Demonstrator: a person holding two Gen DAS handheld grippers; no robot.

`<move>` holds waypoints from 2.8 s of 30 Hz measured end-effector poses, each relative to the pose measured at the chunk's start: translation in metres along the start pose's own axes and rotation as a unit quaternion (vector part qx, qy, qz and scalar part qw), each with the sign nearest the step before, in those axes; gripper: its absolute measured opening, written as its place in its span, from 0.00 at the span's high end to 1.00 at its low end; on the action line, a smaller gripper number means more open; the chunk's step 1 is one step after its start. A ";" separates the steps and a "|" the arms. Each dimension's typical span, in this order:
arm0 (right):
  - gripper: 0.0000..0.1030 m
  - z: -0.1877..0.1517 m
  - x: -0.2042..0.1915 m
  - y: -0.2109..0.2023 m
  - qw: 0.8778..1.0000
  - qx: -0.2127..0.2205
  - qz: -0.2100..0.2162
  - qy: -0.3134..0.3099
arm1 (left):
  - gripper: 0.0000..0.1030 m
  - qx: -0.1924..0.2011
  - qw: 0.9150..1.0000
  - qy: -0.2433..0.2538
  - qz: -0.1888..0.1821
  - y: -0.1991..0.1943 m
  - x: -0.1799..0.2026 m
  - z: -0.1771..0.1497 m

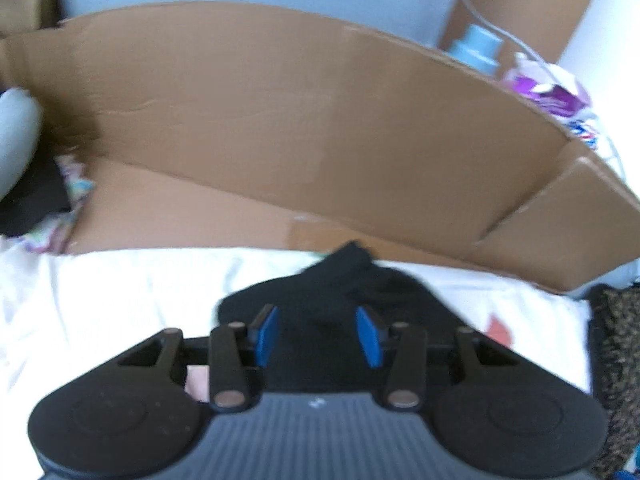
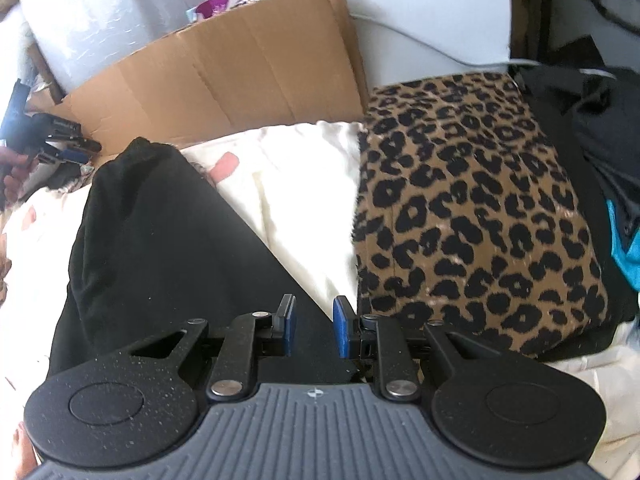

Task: Fold clothes

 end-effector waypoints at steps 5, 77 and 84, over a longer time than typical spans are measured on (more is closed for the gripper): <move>0.79 -0.004 -0.014 0.005 1.000 -0.019 0.007 -0.024 | 0.56 -0.014 0.999 -0.034 0.012 0.029 -0.025 -0.003; 0.61 -0.028 -0.133 0.090 0.976 -0.095 0.061 -0.186 | 0.65 -0.010 0.991 0.131 0.002 0.040 0.058 -0.132; 0.61 -0.049 -0.122 0.087 0.967 -0.129 0.031 -0.219 | 0.61 -0.011 0.980 0.197 0.017 0.024 0.079 -0.168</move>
Point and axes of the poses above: each gripper's, at about its wrist camera, not at the fingertips, and y roughly the way its jaws point, x to its right, z to its top, the point moved 8 cm from there along y, roughly the way its jaws point, and after that the axes turned 2 degrees about -x, right-handed, at the moved point
